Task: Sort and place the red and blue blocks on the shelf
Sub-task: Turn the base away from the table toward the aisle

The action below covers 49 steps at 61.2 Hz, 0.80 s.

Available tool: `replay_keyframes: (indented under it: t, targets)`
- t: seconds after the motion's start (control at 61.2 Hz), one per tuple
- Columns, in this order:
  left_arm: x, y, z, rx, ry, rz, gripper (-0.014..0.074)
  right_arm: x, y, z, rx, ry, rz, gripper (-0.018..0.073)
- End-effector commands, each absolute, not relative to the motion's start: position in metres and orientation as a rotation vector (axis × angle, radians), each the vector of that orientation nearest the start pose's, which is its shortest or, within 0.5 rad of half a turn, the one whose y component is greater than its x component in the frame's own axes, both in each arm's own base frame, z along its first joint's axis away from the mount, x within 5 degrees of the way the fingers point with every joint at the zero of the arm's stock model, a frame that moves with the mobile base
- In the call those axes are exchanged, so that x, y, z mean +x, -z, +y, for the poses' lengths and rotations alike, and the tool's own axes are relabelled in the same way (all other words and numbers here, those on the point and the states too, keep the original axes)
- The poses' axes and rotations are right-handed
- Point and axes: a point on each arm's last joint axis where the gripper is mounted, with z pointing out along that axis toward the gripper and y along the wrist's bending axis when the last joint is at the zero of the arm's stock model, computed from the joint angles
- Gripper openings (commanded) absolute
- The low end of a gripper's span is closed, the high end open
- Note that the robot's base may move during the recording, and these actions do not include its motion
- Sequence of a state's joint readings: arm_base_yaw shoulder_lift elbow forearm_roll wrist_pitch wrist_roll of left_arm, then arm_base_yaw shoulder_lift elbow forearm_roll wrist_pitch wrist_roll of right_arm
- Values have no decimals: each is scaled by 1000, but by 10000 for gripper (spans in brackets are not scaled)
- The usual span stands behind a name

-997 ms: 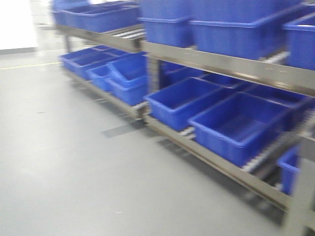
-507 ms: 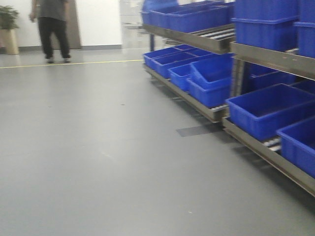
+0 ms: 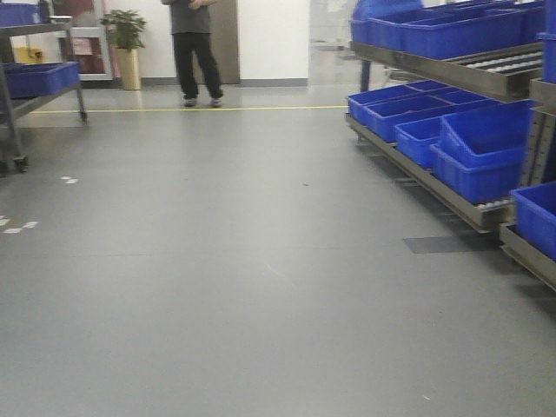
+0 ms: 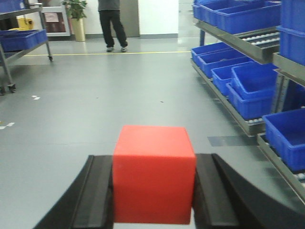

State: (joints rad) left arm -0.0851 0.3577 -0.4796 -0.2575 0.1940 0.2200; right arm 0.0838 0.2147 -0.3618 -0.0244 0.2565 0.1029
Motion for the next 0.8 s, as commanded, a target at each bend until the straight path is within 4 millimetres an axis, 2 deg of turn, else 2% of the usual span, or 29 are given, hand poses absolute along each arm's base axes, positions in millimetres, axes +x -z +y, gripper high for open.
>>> replay_keyframes:
  t: [0.0,0.784]
  targets:
    - [79,-349,-9,44,136,1448,122,61,-315,5,-10,-115,1484,69]
    - [79,-349,-9,44,136,1448,122,61,-315,5,-10,-115,1484,69]
